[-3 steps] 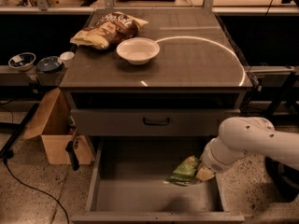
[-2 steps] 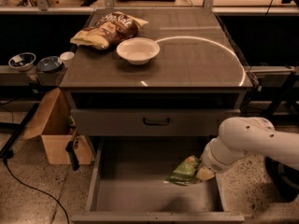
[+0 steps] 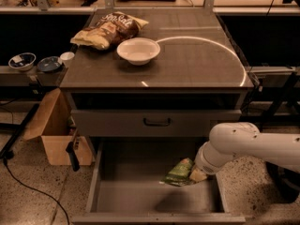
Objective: Place green jalapeno chip bag into middle drawer
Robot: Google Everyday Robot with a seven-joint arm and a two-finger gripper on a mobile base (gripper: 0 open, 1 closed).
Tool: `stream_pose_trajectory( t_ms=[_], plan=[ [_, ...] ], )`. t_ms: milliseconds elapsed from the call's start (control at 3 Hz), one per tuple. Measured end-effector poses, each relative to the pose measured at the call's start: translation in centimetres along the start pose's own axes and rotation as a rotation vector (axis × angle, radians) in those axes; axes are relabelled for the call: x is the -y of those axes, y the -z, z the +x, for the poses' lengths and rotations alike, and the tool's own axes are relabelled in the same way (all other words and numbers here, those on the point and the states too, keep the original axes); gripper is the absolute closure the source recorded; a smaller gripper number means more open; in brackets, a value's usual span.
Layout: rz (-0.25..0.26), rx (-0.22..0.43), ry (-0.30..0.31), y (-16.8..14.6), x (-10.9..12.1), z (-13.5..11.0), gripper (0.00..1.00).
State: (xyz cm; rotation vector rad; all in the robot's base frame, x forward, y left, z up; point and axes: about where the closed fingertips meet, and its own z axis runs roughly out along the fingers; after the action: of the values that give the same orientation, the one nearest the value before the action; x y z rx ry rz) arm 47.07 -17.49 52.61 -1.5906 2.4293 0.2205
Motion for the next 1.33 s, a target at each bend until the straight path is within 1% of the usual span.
stream_pose_trajectory(
  t_ms=[333,1000,1333],
  plan=[
    [-0.026,-0.008,-0.015,-2.9,0.3,-0.1,1.00],
    [-0.084,-0.032,-0.042,-7.4,0.2,0.2,1.00],
    [-0.140,-0.076,-0.061,-10.9,-0.1,0.1,1.00]
  ],
)
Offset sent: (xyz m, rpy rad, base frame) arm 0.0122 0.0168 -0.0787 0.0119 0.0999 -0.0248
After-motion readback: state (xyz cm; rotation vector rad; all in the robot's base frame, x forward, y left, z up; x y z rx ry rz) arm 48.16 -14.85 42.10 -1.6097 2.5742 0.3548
